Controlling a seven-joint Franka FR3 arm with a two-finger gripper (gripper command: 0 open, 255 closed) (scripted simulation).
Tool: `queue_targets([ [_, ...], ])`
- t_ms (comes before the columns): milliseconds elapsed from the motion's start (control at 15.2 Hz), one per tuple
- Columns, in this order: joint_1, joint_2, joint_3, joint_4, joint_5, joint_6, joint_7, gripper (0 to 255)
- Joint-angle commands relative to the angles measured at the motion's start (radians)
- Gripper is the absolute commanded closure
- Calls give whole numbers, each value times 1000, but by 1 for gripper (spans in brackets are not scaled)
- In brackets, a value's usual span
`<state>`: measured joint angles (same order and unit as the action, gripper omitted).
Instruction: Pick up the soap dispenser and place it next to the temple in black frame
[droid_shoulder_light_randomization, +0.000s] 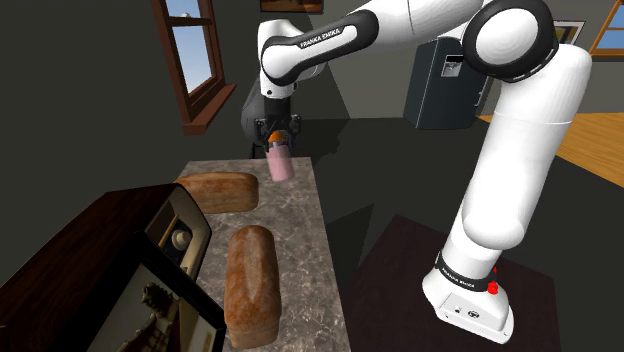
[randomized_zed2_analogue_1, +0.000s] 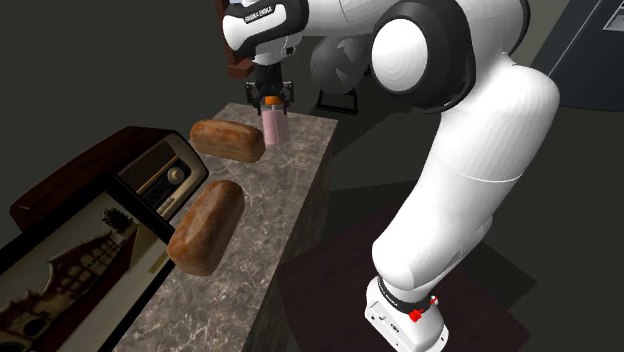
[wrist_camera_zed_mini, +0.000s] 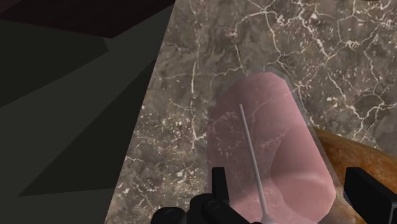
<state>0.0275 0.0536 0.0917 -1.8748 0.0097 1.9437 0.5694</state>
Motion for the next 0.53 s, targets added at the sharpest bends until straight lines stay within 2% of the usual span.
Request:
queue_targets([
  [0, -1, -3, -1, 25, 0, -28, -2, 255],
  [462, -1, -11, -1, 109, 1, -120, -1, 255],
])
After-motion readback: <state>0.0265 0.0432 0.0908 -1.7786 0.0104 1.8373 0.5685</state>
